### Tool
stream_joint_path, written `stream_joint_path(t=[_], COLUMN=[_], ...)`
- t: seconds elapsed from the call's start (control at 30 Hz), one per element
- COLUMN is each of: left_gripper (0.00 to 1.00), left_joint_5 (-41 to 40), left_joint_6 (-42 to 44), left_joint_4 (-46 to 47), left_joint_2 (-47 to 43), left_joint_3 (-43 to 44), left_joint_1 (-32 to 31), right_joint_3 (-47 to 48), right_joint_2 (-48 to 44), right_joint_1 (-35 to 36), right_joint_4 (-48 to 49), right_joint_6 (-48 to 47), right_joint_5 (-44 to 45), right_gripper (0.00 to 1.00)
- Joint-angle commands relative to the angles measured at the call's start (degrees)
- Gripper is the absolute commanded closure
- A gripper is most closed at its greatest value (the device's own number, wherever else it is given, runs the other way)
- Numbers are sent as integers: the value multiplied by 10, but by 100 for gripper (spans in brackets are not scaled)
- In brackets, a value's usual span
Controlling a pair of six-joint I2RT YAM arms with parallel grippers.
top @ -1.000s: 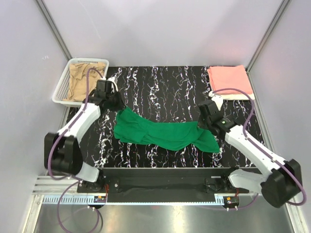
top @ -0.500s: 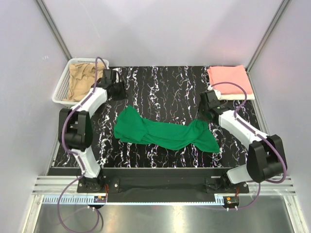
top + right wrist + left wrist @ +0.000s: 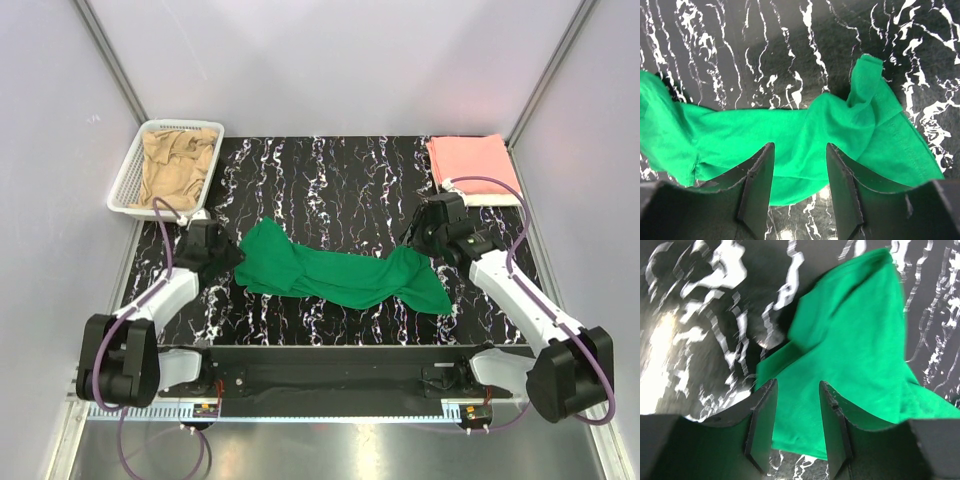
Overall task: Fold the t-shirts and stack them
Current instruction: Flatten the tshirt out
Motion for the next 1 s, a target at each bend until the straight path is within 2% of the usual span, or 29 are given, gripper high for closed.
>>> stream_joint_path(t=[0.0, 0.03, 0.1, 0.3, 0.8, 0.97], left_gripper=[55, 55, 55, 47, 46, 41], left_joint_5=[-33, -19, -16, -36, -27, -31], left_joint_6=[-70, -78, -89, -92, -120, -128], left_joint_4=[90, 126, 139, 110, 179, 181], left_joint_2=[-47, -62, -72, -72, -39, -44], left_joint_3=[-43, -71, -85, -89, -126, -134], left_joint_1=[4, 4, 4, 4, 4, 3], right_joint_3=[-5, -6, -10, -24, -27, -24], right_joint_2=[-26, -31, -47, -77, -87, -84], right_joint_1=[0, 0, 1, 0, 0, 0], right_joint_4=[3, 3, 3, 2, 1, 2], right_joint_6=[3, 4, 4, 10, 26, 29], right_joint_5=[-34, -37, -44, -44, -47, -47], right_gripper=[46, 46, 46, 45, 45, 45])
